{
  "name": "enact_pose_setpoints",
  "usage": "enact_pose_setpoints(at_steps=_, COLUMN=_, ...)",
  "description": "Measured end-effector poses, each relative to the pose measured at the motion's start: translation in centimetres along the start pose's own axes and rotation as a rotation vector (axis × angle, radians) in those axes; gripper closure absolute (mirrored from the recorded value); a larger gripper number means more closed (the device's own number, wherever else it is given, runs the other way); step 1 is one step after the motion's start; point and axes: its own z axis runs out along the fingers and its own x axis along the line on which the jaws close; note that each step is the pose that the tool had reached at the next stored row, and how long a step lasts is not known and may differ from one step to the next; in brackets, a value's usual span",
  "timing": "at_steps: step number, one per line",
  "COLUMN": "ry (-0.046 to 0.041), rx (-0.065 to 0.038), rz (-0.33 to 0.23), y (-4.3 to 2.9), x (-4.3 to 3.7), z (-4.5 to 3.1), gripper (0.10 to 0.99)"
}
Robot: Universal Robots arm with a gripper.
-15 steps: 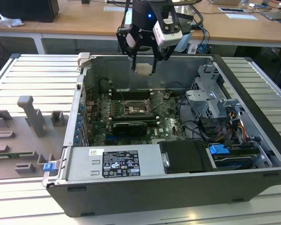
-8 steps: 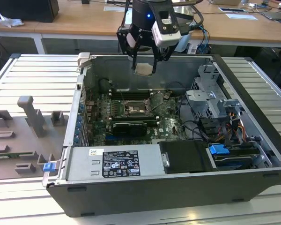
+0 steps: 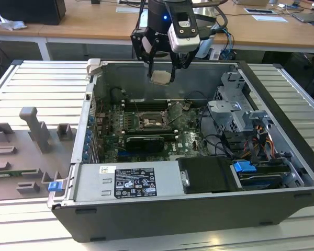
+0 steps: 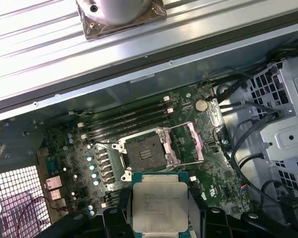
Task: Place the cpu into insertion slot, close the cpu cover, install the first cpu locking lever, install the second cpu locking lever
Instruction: 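Place the cpu into insertion slot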
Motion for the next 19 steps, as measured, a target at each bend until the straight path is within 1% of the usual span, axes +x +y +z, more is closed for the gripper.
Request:
enact_pose_setpoints(at_steps=7, ry=-0.0036, rx=-0.001, rz=0.040, y=0.00, x=0.00, z=0.01, gripper=0.545)
enact_pose_setpoints(at_steps=19, ry=-0.0080, rx=-0.002, rz=0.090, y=0.00, x=0.00, z=0.01, gripper=0.545)
